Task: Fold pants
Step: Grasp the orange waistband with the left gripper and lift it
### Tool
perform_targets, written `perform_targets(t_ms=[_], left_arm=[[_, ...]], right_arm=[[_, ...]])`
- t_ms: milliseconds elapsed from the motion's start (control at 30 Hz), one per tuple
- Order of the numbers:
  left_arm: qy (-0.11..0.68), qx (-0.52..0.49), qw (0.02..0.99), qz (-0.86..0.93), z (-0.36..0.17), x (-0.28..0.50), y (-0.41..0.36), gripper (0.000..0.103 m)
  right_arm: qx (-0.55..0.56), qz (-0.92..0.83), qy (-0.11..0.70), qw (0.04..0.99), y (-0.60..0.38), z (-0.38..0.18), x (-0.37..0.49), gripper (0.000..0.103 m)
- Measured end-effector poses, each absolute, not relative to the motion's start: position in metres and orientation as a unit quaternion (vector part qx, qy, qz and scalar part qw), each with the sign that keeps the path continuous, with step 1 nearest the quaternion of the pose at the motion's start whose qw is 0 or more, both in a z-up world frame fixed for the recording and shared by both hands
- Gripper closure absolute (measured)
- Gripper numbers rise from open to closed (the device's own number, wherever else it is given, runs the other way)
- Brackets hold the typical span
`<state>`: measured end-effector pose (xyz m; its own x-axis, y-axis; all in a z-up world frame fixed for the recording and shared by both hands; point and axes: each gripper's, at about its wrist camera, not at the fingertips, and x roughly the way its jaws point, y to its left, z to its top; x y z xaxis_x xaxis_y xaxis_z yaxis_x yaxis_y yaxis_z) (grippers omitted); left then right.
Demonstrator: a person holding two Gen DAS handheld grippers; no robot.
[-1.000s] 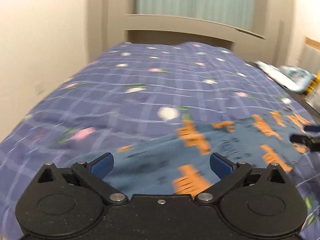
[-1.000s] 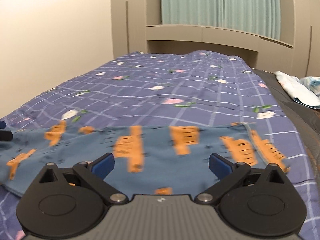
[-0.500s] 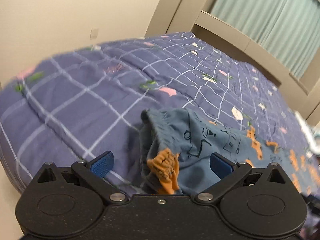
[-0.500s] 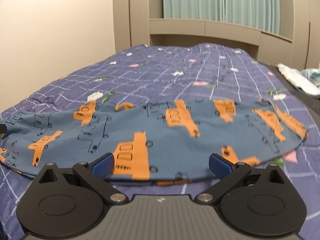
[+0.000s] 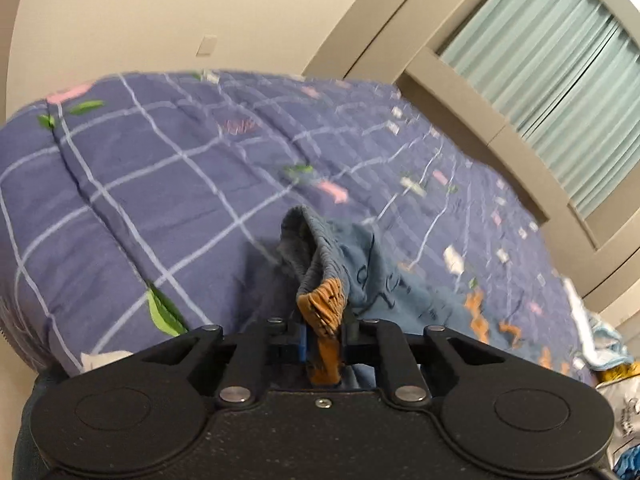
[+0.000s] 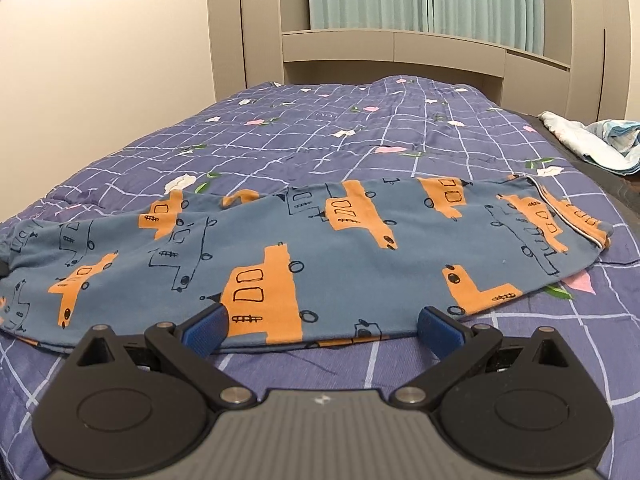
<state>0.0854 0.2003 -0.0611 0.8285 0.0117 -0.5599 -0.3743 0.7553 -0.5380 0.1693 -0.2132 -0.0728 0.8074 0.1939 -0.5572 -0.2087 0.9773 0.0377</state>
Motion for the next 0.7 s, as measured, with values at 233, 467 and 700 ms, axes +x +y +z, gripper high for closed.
perform_targets(t_ms=[233, 467, 700], left_arm=[[0.226, -0.295, 0.923, 0.097, -0.022, 0.060, 0.204, 0.090], [0.283, -0.295, 0.905, 0.114, -0.045, 0.065, 0.212, 0.085], [0.285, -0.251, 0.912, 0.156, -0.040, 0.065, 0.205, 0.022]], right_arm=[[-0.021, 0.123, 0.276, 0.953, -0.205, -0.061, 0.161, 0.000], [-0.025, 0.135, 0.278, 0.951, -0.198, -0.062, 0.164, 0.000], [-0.020, 0.140, 0.290, 0.947, -0.203, -0.068, 0.168, 0.000]])
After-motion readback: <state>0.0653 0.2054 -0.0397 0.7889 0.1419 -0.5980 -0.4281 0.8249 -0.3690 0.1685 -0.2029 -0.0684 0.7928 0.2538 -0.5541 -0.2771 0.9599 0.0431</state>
